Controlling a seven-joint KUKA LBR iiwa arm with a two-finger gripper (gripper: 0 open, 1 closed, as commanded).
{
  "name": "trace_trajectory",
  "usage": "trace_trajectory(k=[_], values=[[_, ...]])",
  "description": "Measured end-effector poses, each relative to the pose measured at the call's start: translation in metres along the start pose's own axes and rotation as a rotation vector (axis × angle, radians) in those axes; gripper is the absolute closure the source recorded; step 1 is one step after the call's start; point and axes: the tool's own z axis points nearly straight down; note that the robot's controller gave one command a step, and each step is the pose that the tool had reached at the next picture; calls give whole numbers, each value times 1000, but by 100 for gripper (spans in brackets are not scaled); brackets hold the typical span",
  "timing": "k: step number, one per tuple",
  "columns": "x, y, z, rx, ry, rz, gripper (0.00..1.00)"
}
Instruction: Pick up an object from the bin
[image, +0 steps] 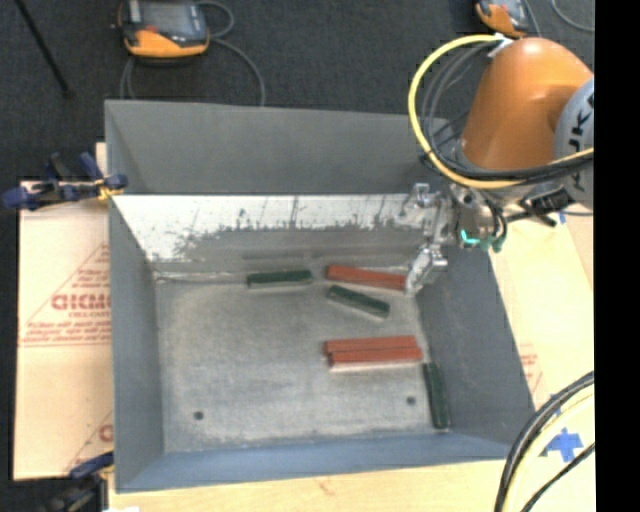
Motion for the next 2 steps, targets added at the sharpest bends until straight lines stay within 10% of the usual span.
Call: trace_trajectory(k=[2], values=[[2,6,53,0,-6,-5,0]])
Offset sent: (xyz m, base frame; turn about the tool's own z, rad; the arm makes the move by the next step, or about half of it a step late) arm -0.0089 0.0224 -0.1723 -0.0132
